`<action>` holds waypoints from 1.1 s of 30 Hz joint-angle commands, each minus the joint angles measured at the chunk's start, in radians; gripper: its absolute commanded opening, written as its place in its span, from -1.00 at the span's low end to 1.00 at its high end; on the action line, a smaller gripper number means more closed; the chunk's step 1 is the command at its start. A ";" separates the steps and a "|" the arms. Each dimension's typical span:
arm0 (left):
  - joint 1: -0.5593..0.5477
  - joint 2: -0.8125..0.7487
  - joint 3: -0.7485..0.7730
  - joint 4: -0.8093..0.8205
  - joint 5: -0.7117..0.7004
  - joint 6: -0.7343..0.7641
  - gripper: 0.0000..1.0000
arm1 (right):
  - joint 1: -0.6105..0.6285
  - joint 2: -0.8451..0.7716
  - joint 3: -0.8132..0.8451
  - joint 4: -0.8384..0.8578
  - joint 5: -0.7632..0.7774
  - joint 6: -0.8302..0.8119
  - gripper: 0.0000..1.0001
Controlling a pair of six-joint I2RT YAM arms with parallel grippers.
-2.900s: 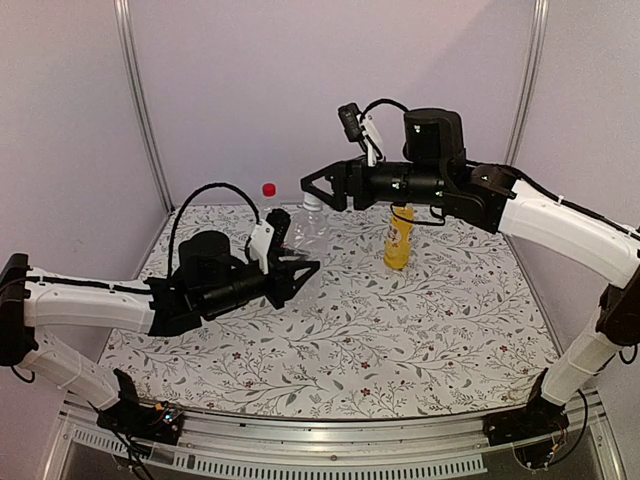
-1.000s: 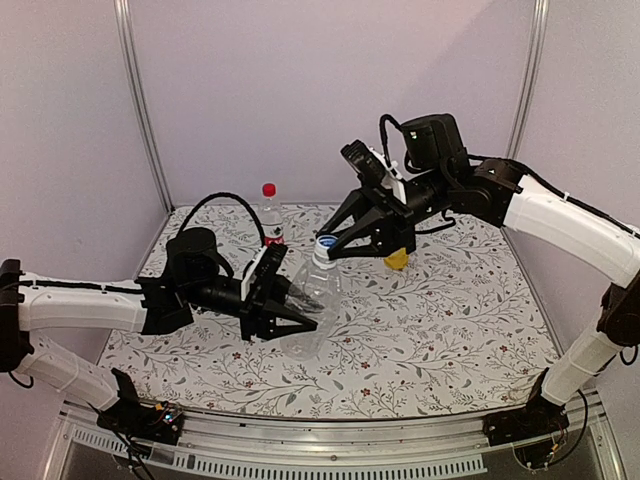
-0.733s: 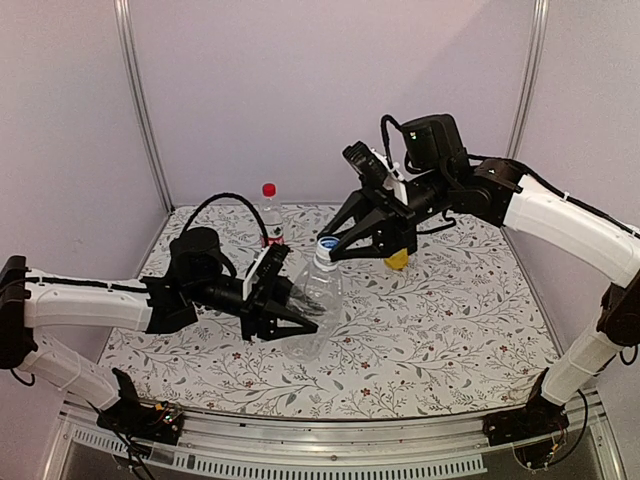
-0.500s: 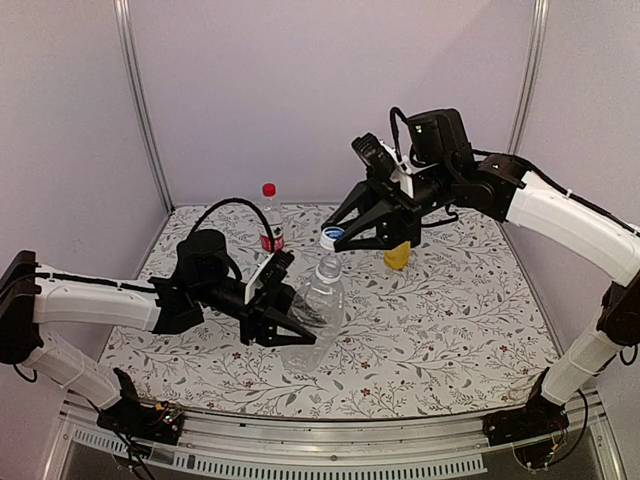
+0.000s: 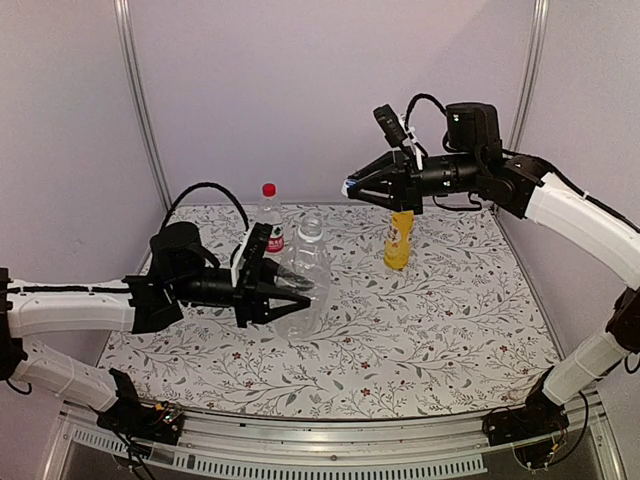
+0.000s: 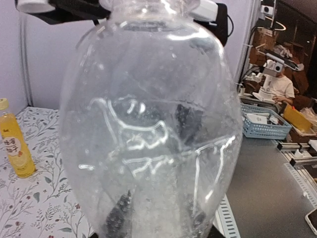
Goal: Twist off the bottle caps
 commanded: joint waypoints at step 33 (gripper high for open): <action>0.013 -0.102 -0.031 -0.138 -0.803 0.018 -0.23 | -0.051 0.181 -0.803 0.475 0.786 0.390 -0.56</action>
